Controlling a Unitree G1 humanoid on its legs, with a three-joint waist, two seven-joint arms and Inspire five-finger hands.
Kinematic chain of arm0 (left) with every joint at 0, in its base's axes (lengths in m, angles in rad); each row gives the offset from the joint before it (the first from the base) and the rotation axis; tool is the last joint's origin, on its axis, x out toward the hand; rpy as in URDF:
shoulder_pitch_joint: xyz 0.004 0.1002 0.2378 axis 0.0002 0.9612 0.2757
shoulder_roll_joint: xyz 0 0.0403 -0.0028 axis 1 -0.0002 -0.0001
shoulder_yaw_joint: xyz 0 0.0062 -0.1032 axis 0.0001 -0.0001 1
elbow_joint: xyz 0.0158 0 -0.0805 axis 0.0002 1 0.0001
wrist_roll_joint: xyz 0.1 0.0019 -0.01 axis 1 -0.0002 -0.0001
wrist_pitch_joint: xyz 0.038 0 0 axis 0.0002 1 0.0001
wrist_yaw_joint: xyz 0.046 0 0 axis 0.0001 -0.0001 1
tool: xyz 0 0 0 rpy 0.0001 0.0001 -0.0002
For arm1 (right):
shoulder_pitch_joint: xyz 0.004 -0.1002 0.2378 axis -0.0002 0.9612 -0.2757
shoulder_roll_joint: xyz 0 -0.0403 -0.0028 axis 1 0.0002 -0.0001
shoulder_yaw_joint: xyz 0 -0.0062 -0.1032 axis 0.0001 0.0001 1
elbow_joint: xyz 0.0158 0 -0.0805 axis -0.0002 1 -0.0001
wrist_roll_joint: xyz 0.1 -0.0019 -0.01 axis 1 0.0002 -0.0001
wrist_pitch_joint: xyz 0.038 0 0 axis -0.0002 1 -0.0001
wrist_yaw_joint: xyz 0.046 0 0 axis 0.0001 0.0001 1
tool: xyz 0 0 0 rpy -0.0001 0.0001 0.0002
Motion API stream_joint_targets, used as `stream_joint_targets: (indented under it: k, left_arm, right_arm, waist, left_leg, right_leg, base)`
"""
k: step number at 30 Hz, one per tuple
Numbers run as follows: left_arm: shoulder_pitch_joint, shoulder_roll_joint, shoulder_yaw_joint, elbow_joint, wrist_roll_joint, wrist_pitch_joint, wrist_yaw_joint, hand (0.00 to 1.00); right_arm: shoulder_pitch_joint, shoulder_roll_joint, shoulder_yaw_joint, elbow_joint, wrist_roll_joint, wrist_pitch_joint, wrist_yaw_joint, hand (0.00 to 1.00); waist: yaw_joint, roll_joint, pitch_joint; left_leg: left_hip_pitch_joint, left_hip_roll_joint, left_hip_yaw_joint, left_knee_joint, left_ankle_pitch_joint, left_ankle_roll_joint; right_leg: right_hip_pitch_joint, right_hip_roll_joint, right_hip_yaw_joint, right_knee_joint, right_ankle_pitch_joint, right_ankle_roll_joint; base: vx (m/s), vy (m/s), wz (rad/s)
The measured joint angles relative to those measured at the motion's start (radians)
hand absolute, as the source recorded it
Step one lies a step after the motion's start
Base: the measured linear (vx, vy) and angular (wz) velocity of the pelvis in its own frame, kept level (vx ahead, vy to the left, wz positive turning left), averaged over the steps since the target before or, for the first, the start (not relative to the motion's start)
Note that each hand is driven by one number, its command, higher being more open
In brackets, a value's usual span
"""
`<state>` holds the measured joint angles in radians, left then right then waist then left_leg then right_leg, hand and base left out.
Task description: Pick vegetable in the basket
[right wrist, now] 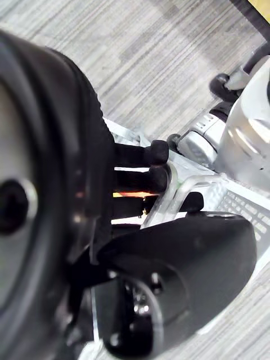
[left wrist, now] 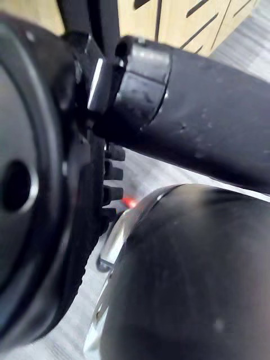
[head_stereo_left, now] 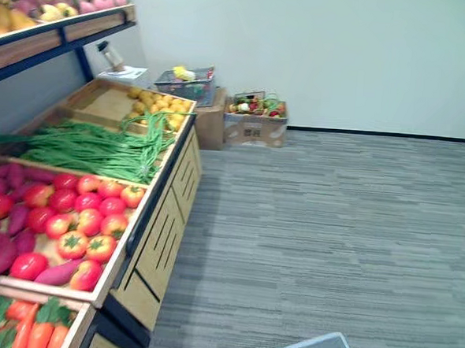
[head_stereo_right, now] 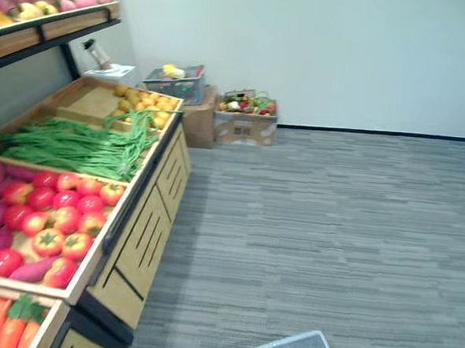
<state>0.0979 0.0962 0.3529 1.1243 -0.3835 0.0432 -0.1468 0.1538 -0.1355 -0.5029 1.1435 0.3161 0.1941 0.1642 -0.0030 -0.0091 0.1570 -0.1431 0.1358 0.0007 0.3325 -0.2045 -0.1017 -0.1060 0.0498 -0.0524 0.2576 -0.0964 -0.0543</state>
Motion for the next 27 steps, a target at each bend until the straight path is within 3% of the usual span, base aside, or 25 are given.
stream_joint_targets:
  k: [2, 3, 4, 8, 12, 27]
  left_arm:
    - [0.024, -0.016, 0.031, 0.004, 0.002, 0.001, -0.004, 1.00]
    - [0.027, -0.015, 0.035, 0.009, 0.010, 0.006, -0.006, 1.00]
    - [0.028, -0.007, 0.037, 0.010, 0.054, 0.008, -0.012, 1.00]
    - [0.026, -0.005, 0.037, 0.026, 0.082, 0.008, -0.010, 1.00]
    - [0.023, 0.000, 0.019, 0.051, 0.083, 0.007, -0.005, 1.00]
    - [0.009, 0.042, -0.073, 0.062, 0.083, 0.003, 0.033, 1.00]
  right_arm:
    - [0.002, 0.001, 0.019, -0.008, 0.003, -0.004, -0.003, 0.00]
    - [0.008, 0.007, 0.024, -0.016, 0.005, -0.006, -0.003, 0.00]
    - [0.036, 0.026, 0.027, -0.031, 0.020, -0.024, -0.003, 0.00]
    - [0.061, 0.046, 0.027, -0.023, 0.037, -0.082, -0.003, 0.00]
    - [0.055, 0.062, 0.036, -0.004, 0.036, -0.113, -0.001, 0.00]
    - [-0.004, 0.059, 0.061, 0.049, 0.017, -0.108, -0.003, 0.00]
  waist:
    - [0.007, 0.014, -0.012]
    - [0.001, 0.018, -0.016]
    - [-0.003, 0.000, -0.034]
    - [-0.005, -0.004, -0.054]
    - [-0.004, -0.005, -0.078]
    - [0.001, -0.044, -0.074]
  left_leg:
    - [0.014, 0.004, 0.008, -0.008, 0.058, 0.003]
    - [0.020, 0.003, 0.017, -0.019, 0.058, 0.003]
    - [0.034, -0.015, 0.035, -0.067, 0.067, 0.014]
    - [0.077, -0.063, 0.067, -0.188, 0.125, 0.040]
    - [0.104, -0.078, 0.072, -0.238, 0.130, 0.042]
    - [0.125, -0.089, 0.100, -0.249, 0.118, 0.059]
  right_leg:
    - [0.006, 0.020, 0.042, -0.001, 0.001, 0.018]
    - [0.006, 0.015, 0.049, -0.004, 0.000, 0.024]
    - [0.000, -0.009, 0.056, -0.011, -0.005, 0.040]
    - [-0.014, -0.056, 0.073, -0.032, -0.006, 0.062]
    - [0.023, -0.070, 0.071, -0.098, 0.009, 0.085]
    - [0.056, -0.073, 0.092, -0.180, 0.051, 0.091]
  base:
    - [0.04, 0.144, -0.85]
    - [0.09, 0.156, -0.42]
    - [0.13, 0.124, -0.07]
    - [0.20, 0.127, -0.04]
    - [0.19, 0.120, -0.02]
    - [0.00, 0.027, -0.07]
